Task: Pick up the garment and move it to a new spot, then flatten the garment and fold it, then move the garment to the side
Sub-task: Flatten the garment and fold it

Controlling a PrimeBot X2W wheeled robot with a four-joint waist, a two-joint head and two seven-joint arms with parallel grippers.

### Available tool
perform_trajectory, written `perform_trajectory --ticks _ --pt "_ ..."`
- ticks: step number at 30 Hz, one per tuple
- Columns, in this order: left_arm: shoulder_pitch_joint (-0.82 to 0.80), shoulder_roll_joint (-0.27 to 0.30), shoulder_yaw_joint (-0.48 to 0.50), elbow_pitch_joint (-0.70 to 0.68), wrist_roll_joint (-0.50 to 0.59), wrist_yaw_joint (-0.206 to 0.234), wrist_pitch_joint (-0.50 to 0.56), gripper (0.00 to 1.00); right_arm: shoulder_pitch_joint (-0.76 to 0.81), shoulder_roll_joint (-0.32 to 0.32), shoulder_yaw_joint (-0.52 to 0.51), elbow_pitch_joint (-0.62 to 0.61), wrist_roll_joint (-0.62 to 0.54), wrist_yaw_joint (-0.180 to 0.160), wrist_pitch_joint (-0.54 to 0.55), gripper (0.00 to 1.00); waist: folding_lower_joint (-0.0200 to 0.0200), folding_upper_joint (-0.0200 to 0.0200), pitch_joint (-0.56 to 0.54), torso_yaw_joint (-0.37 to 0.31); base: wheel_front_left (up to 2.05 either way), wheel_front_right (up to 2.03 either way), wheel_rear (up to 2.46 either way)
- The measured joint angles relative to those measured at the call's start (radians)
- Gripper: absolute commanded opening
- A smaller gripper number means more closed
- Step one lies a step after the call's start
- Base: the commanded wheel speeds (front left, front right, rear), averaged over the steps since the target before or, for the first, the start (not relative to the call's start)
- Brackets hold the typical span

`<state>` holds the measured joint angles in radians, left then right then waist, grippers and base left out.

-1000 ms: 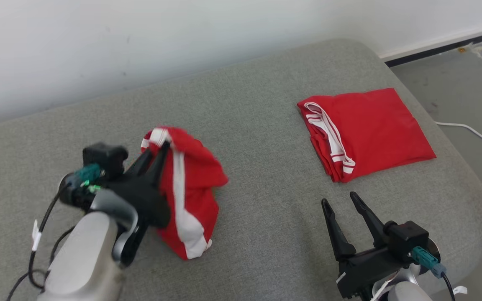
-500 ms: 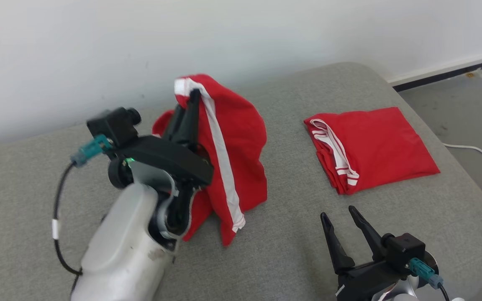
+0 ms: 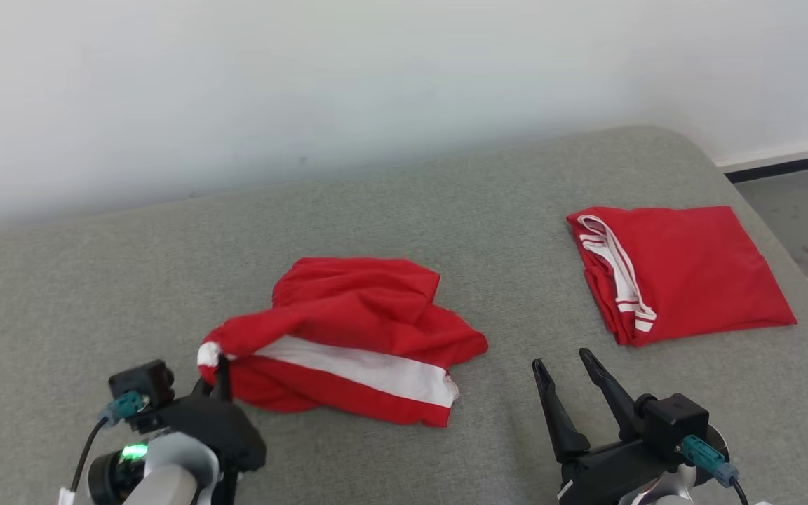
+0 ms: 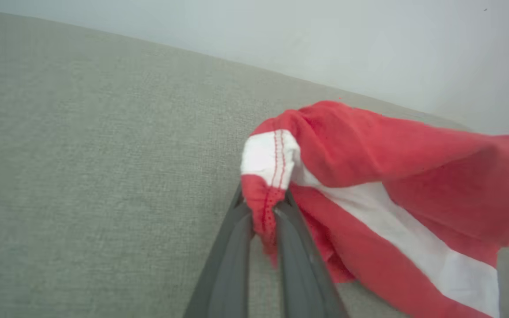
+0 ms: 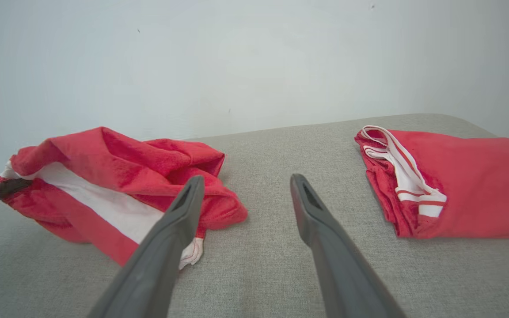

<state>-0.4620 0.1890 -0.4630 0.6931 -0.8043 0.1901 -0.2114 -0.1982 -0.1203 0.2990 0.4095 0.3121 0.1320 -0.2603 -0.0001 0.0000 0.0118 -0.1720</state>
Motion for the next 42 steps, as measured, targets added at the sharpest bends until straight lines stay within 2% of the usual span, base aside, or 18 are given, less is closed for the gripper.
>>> perform_trajectory --ticks 5,7,9,14,18,24,30,35,42 --pt "0.033 0.018 -0.003 0.045 -0.006 0.0 0.013 0.0 0.0 0.006 0.0 0.003 -0.002 0.0 0.0 1.0 0.0 0.0 -0.002 0.021 0.0 0.0 0.0" --pt "0.041 0.02 -0.012 0.05 -0.005 -0.017 0.017 0.0 0.0 0.008 0.0 0.004 -0.004 0.0 0.0 1.0 0.0 0.0 -0.004 0.023 0.0 0.0 0.0" --pt "0.042 0.023 -0.021 0.043 0.002 -0.033 0.003 1.0 0.0 0.007 0.001 0.005 -0.004 0.0 0.0 1.0 0.0 0.0 -0.005 0.024 0.0 0.0 0.0" --pt "0.06 0.031 -0.032 0.015 0.021 -0.058 -0.022 1.0 0.0 0.002 -0.003 0.007 -0.002 0.0 0.0 1.0 0.0 0.0 -0.011 0.028 0.0 0.0 0.0" --pt "0.119 0.046 -0.006 -0.072 0.05 -0.067 -0.046 1.0 0.011 -0.002 -0.016 0.006 -0.001 0.0 -0.001 1.0 0.0 0.0 -0.02 0.039 0.0 0.0 0.0" --pt "0.248 0.063 0.135 -0.308 0.153 -0.059 -0.05 1.0 0.021 -0.002 -0.027 -0.001 -0.005 0.0 -0.001 1.0 0.0001 0.0 -0.028 0.063 0.0 0.0 0.0" --pt "0.387 0.018 0.288 -0.51 0.305 -0.067 -0.051 1.0 0.03 -0.005 -0.033 -0.004 -0.006 0.0 0.014 1.0 0.0001 -0.0001 -0.029 0.088 0.0 0.0 0.0" --pt "0.47 -0.032 0.385 -0.621 0.428 -0.084 -0.052 1.0 0.031 -0.006 -0.031 -0.003 -0.006 0.0 0.022 1.0 0.0001 -0.0001 -0.025 0.104 0.0 0.0 0.0" --pt "0.539 -0.078 0.439 -0.661 0.529 -0.121 -0.051 1.0 0.035 -0.005 -0.037 0.011 -0.007 0.0 0.028 1.0 0.0001 0.0 -0.024 0.122 0.0 0.0 0.0"
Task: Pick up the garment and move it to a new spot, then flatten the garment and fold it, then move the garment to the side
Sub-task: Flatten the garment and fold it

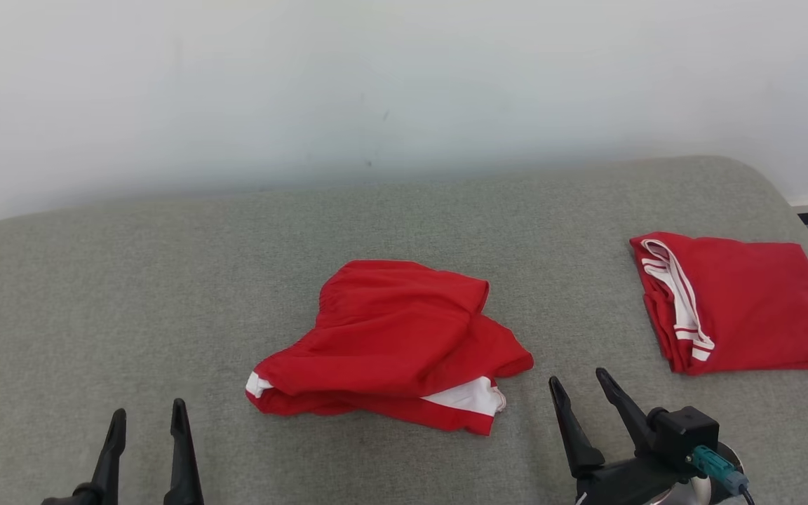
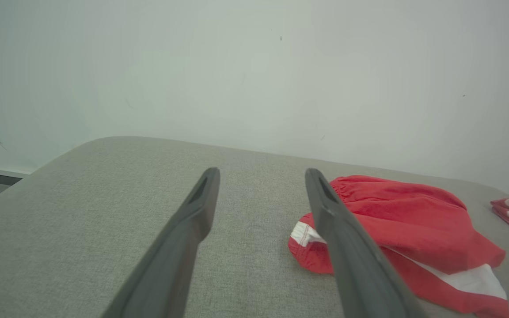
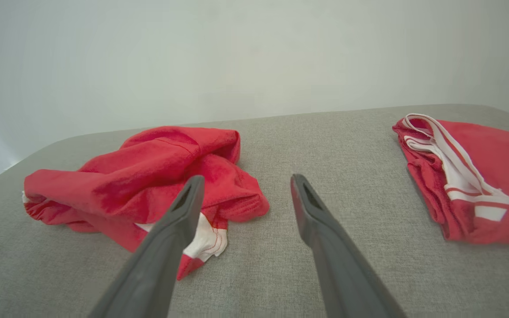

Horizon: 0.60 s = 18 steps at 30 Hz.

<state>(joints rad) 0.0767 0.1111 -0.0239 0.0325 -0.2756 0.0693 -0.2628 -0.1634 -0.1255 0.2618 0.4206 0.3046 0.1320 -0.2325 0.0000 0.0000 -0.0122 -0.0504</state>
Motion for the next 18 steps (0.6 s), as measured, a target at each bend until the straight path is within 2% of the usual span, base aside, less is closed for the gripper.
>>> perform_trajectory --ticks 7,18 --pt "0.01 -0.033 0.03 -0.009 0.034 -0.027 0.0 1.0 -0.021 0.013 0.001 0.074 0.005 0.0 0.089 1.0 0.0 0.0 0.005 0.026 0.0 0.0 0.0" --pt "-0.01 -0.053 0.036 -0.001 0.055 -0.07 0.0 1.0 -0.163 0.061 -0.003 0.3 0.028 0.0 0.221 1.0 0.0 0.0 0.05 0.08 0.0 0.0 0.0"
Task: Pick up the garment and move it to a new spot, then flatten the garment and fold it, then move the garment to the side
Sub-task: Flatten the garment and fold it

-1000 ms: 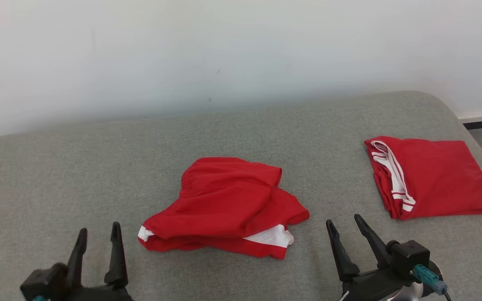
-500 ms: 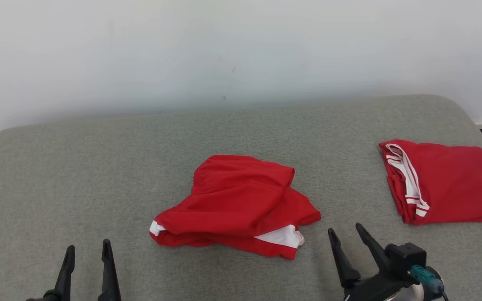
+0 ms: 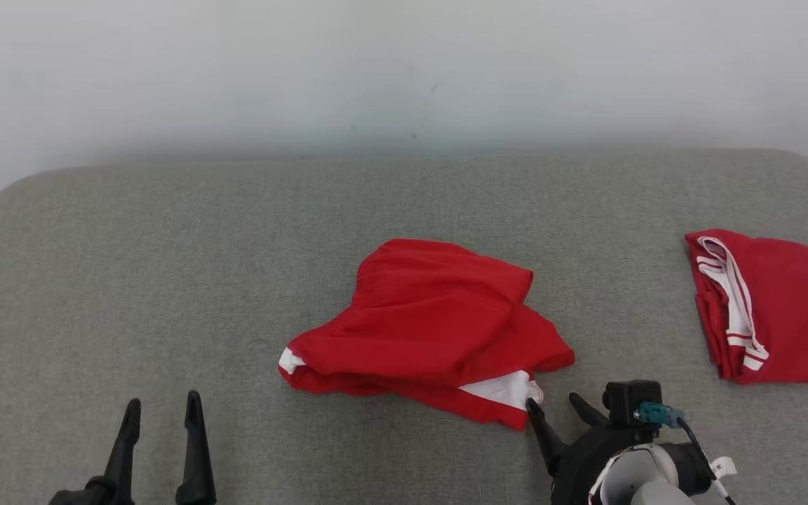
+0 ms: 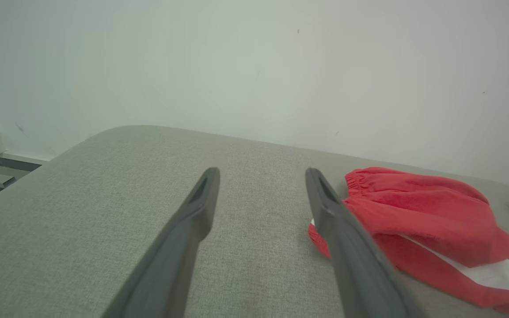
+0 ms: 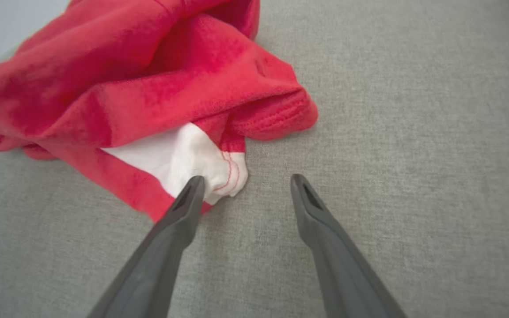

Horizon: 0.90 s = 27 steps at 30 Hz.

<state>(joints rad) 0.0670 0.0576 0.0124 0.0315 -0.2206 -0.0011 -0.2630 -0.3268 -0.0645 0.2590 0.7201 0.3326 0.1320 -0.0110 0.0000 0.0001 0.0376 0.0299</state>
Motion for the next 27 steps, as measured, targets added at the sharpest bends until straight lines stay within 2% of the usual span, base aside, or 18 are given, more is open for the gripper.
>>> perform_trajectory --ticks 4,5,6,7,8,15,18,23,27 --pt "-0.011 -0.004 -0.001 0.009 0.001 -0.01 0.0 1.0 -0.044 0.009 0.0 0.07 -0.009 0.0 0.026 1.0 0.0 -0.0001 0.019 0.025 0.0 0.0 0.0" --pt "-0.017 -0.004 0.002 0.012 0.001 -0.016 0.0 1.0 -0.054 0.011 0.002 0.08 -0.009 0.0 0.027 0.71 0.0 0.0 0.025 0.03 0.0 0.0 0.0" --pt "-0.022 -0.004 0.005 0.014 0.001 -0.017 0.0 1.0 -0.063 0.012 0.004 0.088 -0.008 0.0 0.02 0.31 0.0 0.0 0.03 0.034 0.0 0.0 0.0" --pt "-0.024 -0.005 0.006 0.016 0.001 -0.018 0.0 1.0 -0.071 0.012 0.006 0.095 -0.009 0.0 0.015 0.31 0.0 0.0 0.035 0.038 0.0 0.0 0.0" --pt "-0.025 -0.005 0.008 0.017 0.001 -0.018 0.0 1.0 -0.078 0.012 0.008 0.103 -0.008 0.0 0.009 0.0 0.0001 0.0 0.04 0.042 0.0 0.0 0.0" --pt "-0.035 -0.006 0.024 0.016 -0.004 -0.017 0.0 1.0 -0.112 0.013 -0.01 0.138 -0.028 0.0 -0.04 0.0 0.0001 0.0 0.06 0.034 0.0 0.0 0.0" --pt "-0.037 -0.007 0.023 0.016 -0.013 -0.013 0.0 1.0 -0.114 -0.01 -0.035 0.129 -0.056 0.0 -0.065 0.0 0.0 0.0 0.057 0.019 0.0 0.0 0.0" --pt "-0.035 -0.007 0.023 0.013 -0.019 -0.004 0.0 1.0 -0.104 -0.07 -0.104 0.046 -0.137 0.0 -0.076 0.0 0.0 0.0 0.041 -0.008 0.0 0.0 0.0" --pt "-0.022 -0.007 0.019 0.009 -0.025 0.004 0.0 1.0 -0.048 -0.095 -0.191 -0.056 -0.199 0.0 -0.02 0.0 0.0 0.0 0.024 -0.033 0.0 0.0 0.0"
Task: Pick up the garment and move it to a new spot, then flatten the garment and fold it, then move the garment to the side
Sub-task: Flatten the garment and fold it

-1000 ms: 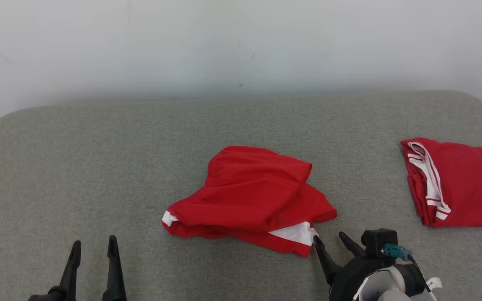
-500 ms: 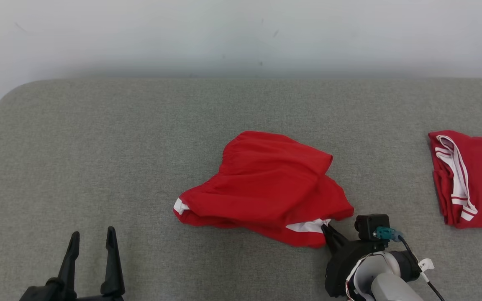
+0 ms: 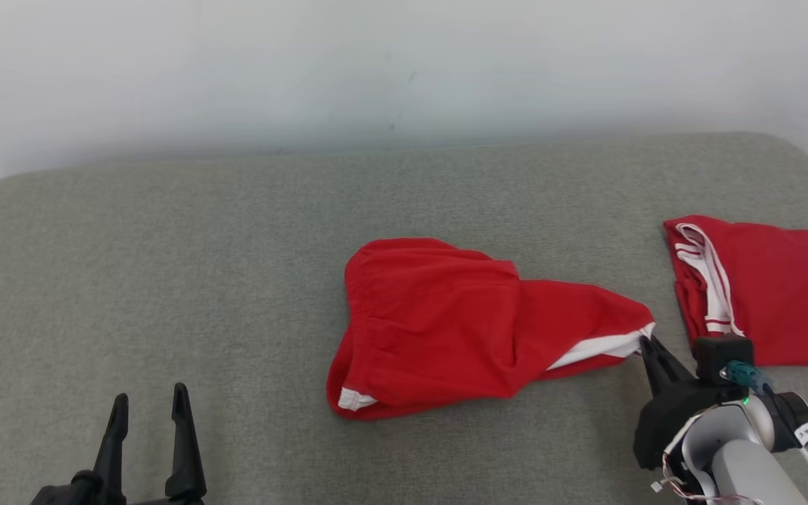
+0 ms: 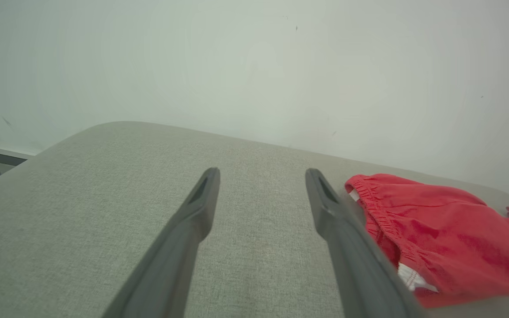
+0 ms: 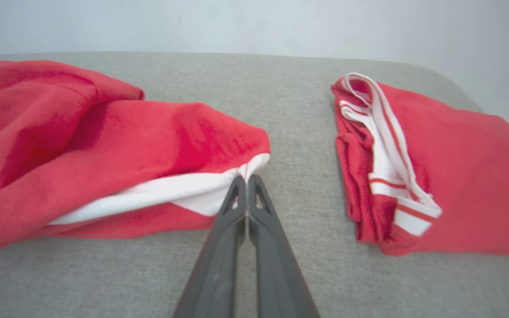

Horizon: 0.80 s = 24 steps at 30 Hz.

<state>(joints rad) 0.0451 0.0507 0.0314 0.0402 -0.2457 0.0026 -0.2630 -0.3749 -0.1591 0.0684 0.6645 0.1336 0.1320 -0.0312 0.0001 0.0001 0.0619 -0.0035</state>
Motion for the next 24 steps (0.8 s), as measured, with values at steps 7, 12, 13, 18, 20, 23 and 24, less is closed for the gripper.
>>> perform_trajectory --ticks 7,12,13,18,20,23,24 --pt "0.005 0.0 -0.006 -0.003 -0.002 0.006 0.0 1.0 0.132 0.036 -0.09 -0.132 -0.071 0.0 0.113 1.0 0.0 0.0 -0.023 -0.037 0.0 0.0 0.0" --pt "0.009 0.0 -0.008 0.001 -0.002 0.009 0.0 1.0 0.169 0.056 -0.102 -0.192 -0.099 0.0 0.093 1.0 0.0 0.0 -0.038 -0.043 0.0 0.0 0.0" --pt "0.011 0.0 -0.007 0.002 -0.002 0.009 0.0 1.0 0.177 0.06 -0.106 -0.211 -0.101 0.0 0.074 1.0 -0.0001 0.0 -0.042 -0.044 0.0 0.0 0.0" --pt "0.026 0.0 -0.001 0.003 -0.002 0.009 0.0 1.0 0.196 0.067 -0.074 -0.303 -0.093 0.0 -0.068 1.0 -0.0001 -0.0001 -0.061 -0.048 0.0 0.0 0.0" --pt "0.033 0.0 0.004 0.005 -0.002 0.007 0.0 1.0 0.211 0.067 -0.04 -0.333 -0.084 0.0 -0.116 1.0 -0.0001 -0.0001 -0.068 -0.052 0.0 0.0 0.0" --pt "0.051 0.0 0.007 0.003 -0.003 0.011 0.0 1.0 0.24 0.049 0.004 -0.376 -0.074 0.0 -0.182 1.0 -0.0001 -0.0001 -0.082 -0.061 0.0 0.0 0.0" --pt "0.052 0.0 0.008 0.003 -0.004 0.013 0.0 1.0 0.246 0.044 0.016 -0.384 -0.071 0.0 -0.191 1.0 -0.0001 -0.0001 -0.085 -0.063 0.0 0.0 0.0"
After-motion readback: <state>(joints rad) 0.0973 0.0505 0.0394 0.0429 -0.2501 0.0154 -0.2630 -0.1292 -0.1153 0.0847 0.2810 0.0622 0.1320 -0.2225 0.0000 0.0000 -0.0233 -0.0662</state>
